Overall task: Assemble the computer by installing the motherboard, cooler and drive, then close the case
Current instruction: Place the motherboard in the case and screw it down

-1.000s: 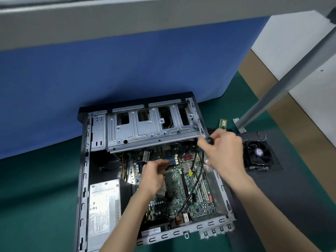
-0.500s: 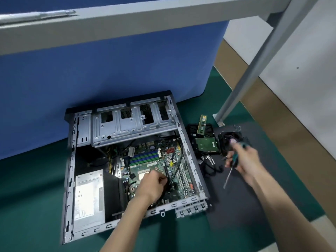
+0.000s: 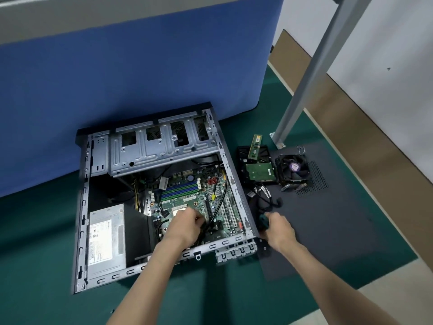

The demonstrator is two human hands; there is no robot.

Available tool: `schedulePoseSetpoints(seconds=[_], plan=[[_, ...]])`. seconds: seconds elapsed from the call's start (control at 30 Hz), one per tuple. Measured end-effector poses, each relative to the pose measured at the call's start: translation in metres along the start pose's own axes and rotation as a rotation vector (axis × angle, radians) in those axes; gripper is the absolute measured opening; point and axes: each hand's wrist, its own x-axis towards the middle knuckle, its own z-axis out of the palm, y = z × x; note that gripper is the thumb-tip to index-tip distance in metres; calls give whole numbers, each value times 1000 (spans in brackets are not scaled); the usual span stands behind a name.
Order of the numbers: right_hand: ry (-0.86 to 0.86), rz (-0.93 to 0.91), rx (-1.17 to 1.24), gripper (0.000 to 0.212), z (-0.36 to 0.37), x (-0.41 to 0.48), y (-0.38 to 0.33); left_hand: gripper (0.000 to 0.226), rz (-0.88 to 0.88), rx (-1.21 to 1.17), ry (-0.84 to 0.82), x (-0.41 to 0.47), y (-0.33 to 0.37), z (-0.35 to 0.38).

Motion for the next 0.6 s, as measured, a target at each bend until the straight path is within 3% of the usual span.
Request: schedulePoseSetpoints(seconds=[0.1,0.2,0.27,0.4,0.6], plan=[[-23,-61,-162,63,4,0,-1,25,10,4,6,0,0,-1],[-41,-111,-221,29,4,-3,-2,25,16,14,7,0,0,-1],[-46,-141,-272,22,4,-5,-3,25,18,16,5,0,0,-1],[-38,-189,-268,37,7,-5,2,24,24,5,4,-1,-1,-1],[49,-151,-108,38,-16,1,-2,23,35,-72,72,-2,0,-4]])
